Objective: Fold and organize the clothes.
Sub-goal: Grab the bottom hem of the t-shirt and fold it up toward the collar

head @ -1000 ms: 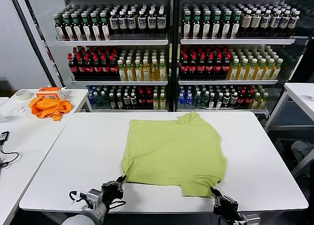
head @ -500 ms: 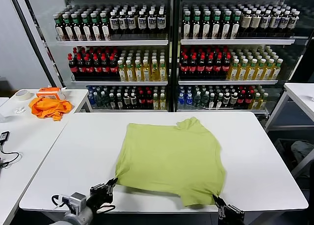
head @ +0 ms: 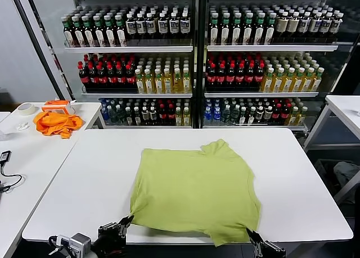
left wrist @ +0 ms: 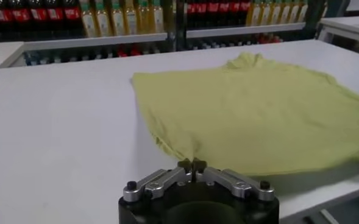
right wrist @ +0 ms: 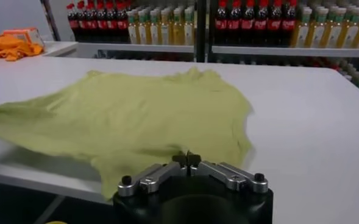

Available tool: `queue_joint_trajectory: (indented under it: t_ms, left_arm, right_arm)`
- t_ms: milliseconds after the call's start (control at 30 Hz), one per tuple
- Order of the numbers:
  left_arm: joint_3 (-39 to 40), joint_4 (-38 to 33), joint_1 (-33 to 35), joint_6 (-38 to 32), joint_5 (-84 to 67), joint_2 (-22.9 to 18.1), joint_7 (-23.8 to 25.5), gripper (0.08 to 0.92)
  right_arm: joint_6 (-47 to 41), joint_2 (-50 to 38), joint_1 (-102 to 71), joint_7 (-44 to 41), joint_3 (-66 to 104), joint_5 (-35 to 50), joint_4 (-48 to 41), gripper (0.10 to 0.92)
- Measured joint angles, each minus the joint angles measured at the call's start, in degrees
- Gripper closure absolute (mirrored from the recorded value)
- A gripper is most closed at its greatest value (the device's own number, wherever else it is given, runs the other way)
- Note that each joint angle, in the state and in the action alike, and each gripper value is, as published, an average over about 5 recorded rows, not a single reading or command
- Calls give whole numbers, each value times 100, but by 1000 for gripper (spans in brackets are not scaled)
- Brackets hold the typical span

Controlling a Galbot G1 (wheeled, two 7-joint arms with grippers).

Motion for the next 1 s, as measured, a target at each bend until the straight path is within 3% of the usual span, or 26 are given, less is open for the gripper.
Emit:
queue_joint_trajectory:
  t_ms: [1000]
  left_arm:
    - [1577,2342,-3133,-451,-848,-131,339,916]
  right_arm:
    - [-265,189,2043,173,-342,197,-1557,919]
